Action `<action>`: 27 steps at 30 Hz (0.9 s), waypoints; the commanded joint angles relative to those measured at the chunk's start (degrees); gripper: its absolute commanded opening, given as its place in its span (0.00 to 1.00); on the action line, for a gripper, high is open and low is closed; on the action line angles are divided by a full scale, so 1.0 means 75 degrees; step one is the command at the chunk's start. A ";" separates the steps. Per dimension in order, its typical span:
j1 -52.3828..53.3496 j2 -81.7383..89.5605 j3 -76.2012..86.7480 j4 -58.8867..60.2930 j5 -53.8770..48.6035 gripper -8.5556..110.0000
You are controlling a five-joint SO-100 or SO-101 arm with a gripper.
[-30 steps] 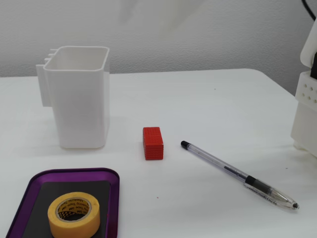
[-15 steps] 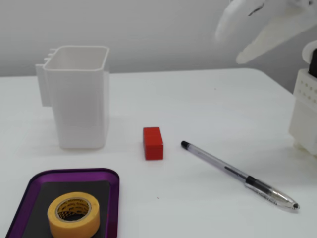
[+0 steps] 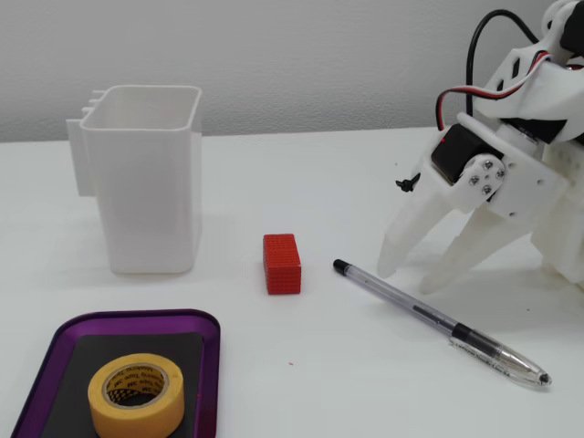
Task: Pick up the yellow tape and place it in the box.
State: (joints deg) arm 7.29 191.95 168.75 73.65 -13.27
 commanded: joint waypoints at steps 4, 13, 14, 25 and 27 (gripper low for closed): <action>0.0047 0.0363 0.0340 -0.0164 0.0832 0.07; 0.0047 0.0363 0.0492 -0.0211 0.1137 0.07; 0.0047 0.0363 0.0527 -0.0211 0.1137 0.07; -0.0035 0.0363 0.0551 -0.0211 0.1137 0.07; -0.0035 0.0363 0.0551 -0.0211 0.1137 0.07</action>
State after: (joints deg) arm 7.29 191.87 172.62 72.77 -5.01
